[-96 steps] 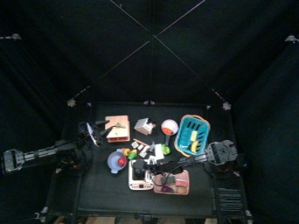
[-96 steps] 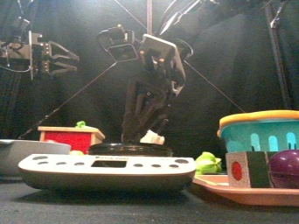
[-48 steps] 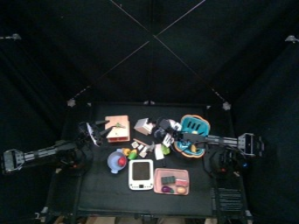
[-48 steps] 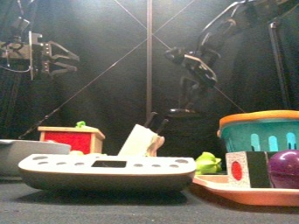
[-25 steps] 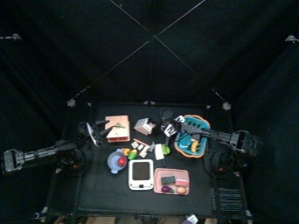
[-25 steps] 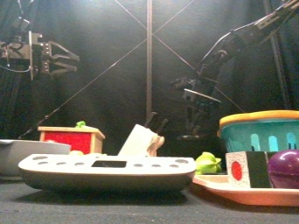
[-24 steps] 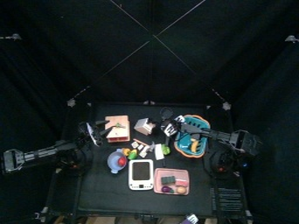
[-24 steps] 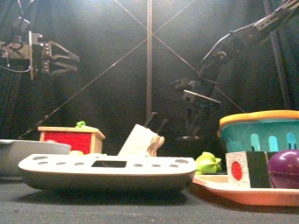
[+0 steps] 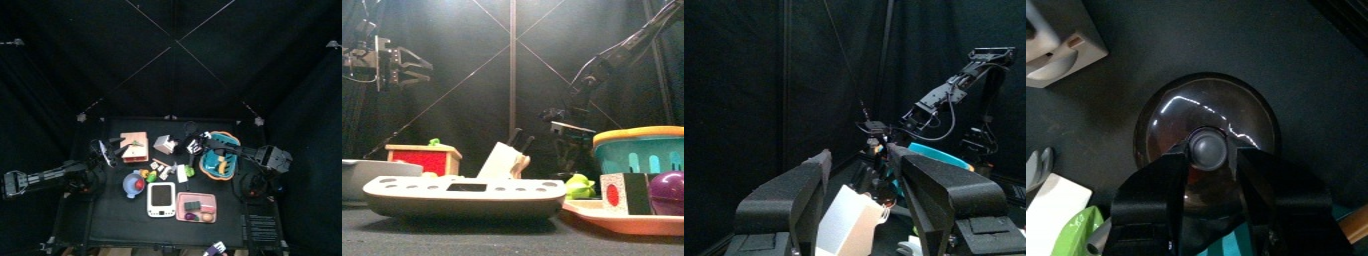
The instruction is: Place pot lid on pan
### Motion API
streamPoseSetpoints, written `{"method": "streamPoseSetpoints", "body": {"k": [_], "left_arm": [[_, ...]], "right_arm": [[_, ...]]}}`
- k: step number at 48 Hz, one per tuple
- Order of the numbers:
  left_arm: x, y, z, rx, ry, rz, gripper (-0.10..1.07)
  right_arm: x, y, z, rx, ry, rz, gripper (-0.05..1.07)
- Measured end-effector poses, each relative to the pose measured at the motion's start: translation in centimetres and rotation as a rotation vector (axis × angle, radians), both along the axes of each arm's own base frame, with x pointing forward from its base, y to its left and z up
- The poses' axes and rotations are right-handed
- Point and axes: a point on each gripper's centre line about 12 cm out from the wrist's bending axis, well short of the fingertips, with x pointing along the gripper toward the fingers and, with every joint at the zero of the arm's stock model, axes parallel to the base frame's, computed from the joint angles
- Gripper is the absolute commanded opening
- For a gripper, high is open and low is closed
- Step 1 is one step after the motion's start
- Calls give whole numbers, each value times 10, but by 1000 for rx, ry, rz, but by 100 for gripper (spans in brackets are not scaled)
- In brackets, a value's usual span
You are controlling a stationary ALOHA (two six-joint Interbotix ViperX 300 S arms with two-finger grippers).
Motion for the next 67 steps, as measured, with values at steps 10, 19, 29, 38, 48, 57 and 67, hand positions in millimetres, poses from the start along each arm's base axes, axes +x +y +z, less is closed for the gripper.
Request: {"method": "streamPoseSetpoints", "body": {"k": [10, 19, 29, 38, 48, 57, 67], "left_arm": [[0, 0, 0, -2, 1, 0, 86], [0, 0, 0, -1, 1, 0, 86], [0, 0, 0, 0, 0, 0, 86], [0, 0, 0, 0, 0, 0, 86], [0, 0, 0, -1, 1, 0, 86], [0, 0, 0, -2, 1, 0, 86], [0, 0, 0, -2, 1, 0, 86]], "right_arm": [[0, -1, -5, 8, 13, -5, 65], [-2, -2, -6, 15, 24, -14, 65], [-3, -3, -8, 25, 38, -24, 65], [-3, -4, -11, 28, 45, -26, 65], [-1, -6, -14, 31, 53, -25, 65], [1, -7, -17, 35, 58, -25, 65], [1, -7, -17, 37, 57, -27, 66]]}}
